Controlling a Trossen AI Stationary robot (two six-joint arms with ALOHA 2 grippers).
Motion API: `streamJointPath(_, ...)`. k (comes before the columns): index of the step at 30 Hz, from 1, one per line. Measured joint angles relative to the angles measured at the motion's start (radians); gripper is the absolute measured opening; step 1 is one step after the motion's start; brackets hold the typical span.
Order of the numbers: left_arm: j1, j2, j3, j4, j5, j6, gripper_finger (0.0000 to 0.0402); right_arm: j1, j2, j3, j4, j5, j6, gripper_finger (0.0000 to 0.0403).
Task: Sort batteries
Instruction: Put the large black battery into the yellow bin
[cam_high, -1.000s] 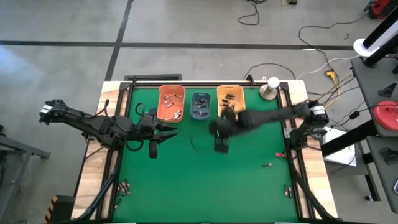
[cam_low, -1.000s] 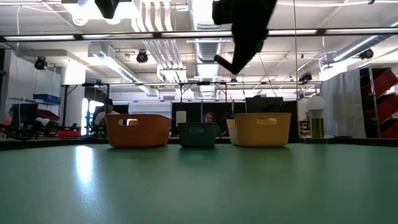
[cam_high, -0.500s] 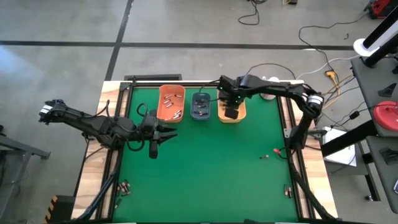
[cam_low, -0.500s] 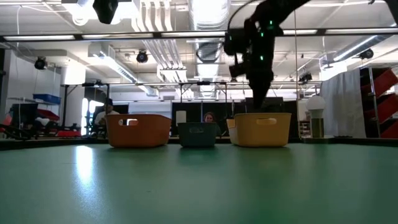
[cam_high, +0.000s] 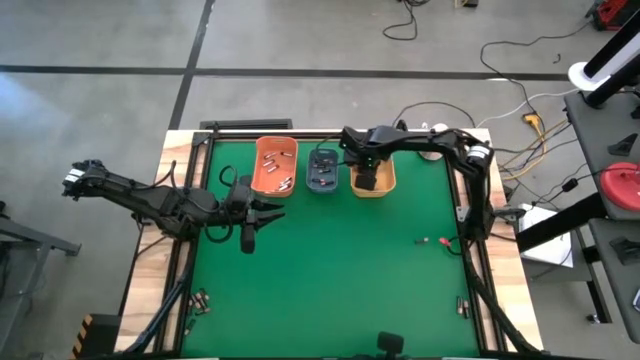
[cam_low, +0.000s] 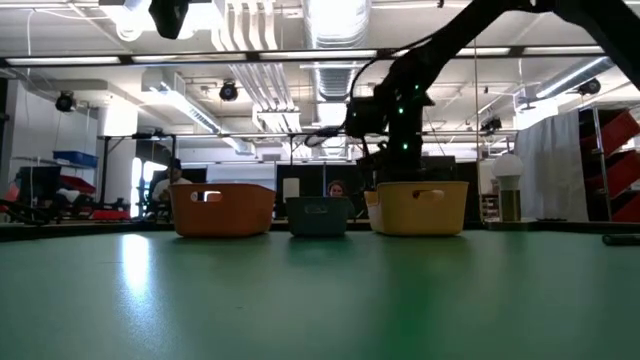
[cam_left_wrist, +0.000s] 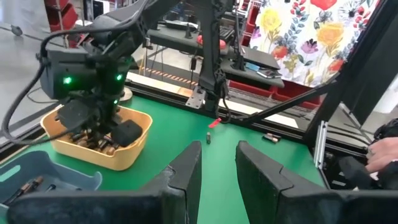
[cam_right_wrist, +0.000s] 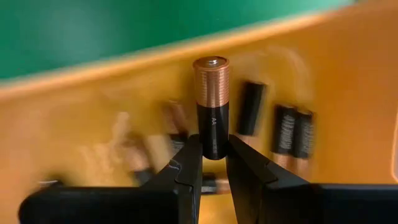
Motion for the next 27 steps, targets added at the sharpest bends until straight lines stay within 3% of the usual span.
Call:
streamJointPath(16, 0.0, 0.0, 0.0, -0.009, -0.003, 0.002, 0.008, -0.055, 0.011, 0.009, -0.039, 0.009, -0.006, 0.0053)
streamJointPath(27, 0.0, 0.0, 0.0, -0.008, -0.003, -0.003, 0.008, -0.056, 0.011, 0.008, -0.035, 0.007, -0.008, 0.0093)
